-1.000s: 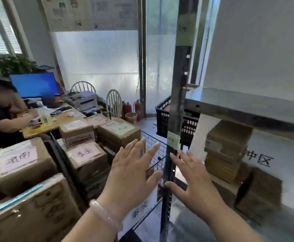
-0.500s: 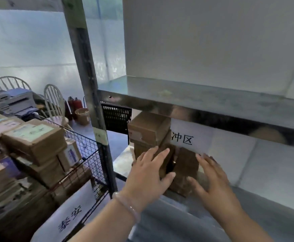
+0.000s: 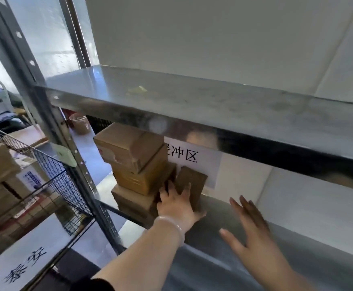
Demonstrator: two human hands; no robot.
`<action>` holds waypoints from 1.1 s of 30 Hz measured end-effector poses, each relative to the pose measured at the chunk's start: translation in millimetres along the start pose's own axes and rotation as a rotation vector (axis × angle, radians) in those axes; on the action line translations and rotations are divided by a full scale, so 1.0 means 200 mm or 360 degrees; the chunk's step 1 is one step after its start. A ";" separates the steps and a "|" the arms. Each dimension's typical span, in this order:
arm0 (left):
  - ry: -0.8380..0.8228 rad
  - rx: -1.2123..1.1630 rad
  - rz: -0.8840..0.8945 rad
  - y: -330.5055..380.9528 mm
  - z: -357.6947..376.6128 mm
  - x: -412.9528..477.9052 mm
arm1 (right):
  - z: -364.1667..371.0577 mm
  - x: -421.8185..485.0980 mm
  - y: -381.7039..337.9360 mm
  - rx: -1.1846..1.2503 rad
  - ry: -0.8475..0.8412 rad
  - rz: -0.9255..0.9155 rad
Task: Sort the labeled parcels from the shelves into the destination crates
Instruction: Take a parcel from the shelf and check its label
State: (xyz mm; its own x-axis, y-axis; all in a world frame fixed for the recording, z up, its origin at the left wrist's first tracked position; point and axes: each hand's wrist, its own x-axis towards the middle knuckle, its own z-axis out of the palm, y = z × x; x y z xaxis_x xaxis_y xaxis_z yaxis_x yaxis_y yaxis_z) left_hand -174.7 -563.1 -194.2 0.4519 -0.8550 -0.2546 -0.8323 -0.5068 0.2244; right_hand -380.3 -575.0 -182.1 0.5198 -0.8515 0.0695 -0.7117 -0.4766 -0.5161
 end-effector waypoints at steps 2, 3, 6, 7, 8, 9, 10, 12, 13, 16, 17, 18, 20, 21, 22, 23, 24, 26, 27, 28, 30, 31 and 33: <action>0.0051 0.0031 -0.0037 0.01 0.03 0.01 | 0.01 0.00 0.04 0.0027 -0.0057 0.0019; 0.0093 0.0016 -0.0028 0.00 0.04 0.00 | 0.01 0.00 0.06 0.0046 -0.0082 0.0025; 0.0133 -0.0299 0.0039 -0.04 0.06 -0.04 | 0.01 0.01 0.08 0.0107 -0.0108 0.0025; 0.0129 -0.0509 0.0048 -0.05 0.05 -0.07 | 0.01 0.02 0.07 0.0126 -0.0101 0.0011; 0.0140 -0.0752 0.0059 -0.08 0.05 -0.11 | 0.01 0.03 0.06 0.0153 -0.0092 -0.0011; 0.0166 -0.1008 0.0081 -0.10 0.03 -0.16 | 0.00 0.04 0.03 0.0197 -0.0079 -0.0042; 0.0189 -0.1246 0.0104 -0.14 0.02 -0.21 | -0.01 0.05 0.00 0.0253 -0.0071 -0.0082; 0.0234 -0.1647 0.0114 -0.22 -0.01 -0.31 | -0.02 0.07 -0.09 0.0347 -0.0073 -0.0209; 0.0253 -0.1842 0.0099 -0.27 -0.03 -0.37 | -0.03 0.08 -0.14 0.0387 -0.0067 -0.0295; 0.0264 -0.2408 -0.0037 -0.44 -0.07 -0.52 | -0.03 0.10 -0.31 0.0563 -0.0037 -0.0528; 0.0256 -0.2540 -0.0076 -0.49 -0.08 -0.57 | -0.02 0.10 -0.36 0.0614 -0.0034 -0.0580; 0.0255 -0.2650 -0.0103 -0.54 -0.08 -0.62 | -0.01 0.10 -0.41 0.0652 -0.0038 -0.0620; 0.0267 -0.2876 -0.0109 -0.62 -0.07 -0.72 | 0.03 0.09 -0.50 0.0719 -0.0033 -0.0684; 0.0268 -0.2987 -0.0091 -0.66 -0.07 -0.76 | 0.05 0.09 -0.54 0.0747 -0.0026 -0.0714; 0.0275 -0.3092 -0.0054 -0.70 -0.06 -0.80 | 0.07 0.08 -0.58 0.0766 -0.0024 -0.0742; 0.0284 -0.3190 -0.0004 -0.73 -0.06 -0.84 | 0.09 0.07 -0.62 0.0787 -0.0036 -0.0765; 0.0290 -0.3280 0.0040 -0.76 -0.06 -0.87 | 0.10 0.07 -0.66 0.0822 -0.0075 -0.0781; 0.0285 -0.3447 0.0091 -0.81 -0.07 -0.92 | 0.13 0.06 -0.74 0.0924 -0.0229 -0.0788; 0.0286 -0.3513 0.0117 -0.83 -0.08 -0.94 | 0.15 0.05 -0.78 0.0975 -0.0327 -0.0785; 0.0303 -0.3560 0.0143 -0.85 -0.08 -0.96 | 0.16 0.04 -0.83 0.1024 -0.0423 -0.0777; 0.0402 -0.3602 0.0162 -0.88 -0.09 -0.98 | 0.19 0.02 -0.93 0.1131 -0.0579 -0.0770; 0.0477 -0.3606 0.0148 -0.89 -0.10 -0.99 | 0.20 0.01 -0.98 0.1183 -0.0638 -0.0775; 0.0617 -0.3603 0.0101 -0.93 -0.12 -1.01 | 0.24 -0.02 -1.07 0.1213 -0.0737 -0.0794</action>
State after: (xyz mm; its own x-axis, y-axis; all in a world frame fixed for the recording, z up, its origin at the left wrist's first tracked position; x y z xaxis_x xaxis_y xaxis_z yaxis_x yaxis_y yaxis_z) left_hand -103.7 -298.4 -162.8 0.6982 -0.7024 -0.1386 0.6131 0.4867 0.6223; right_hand -207.9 -460.3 -112.8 0.9214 -0.3487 0.1715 0.0417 -0.3500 -0.9358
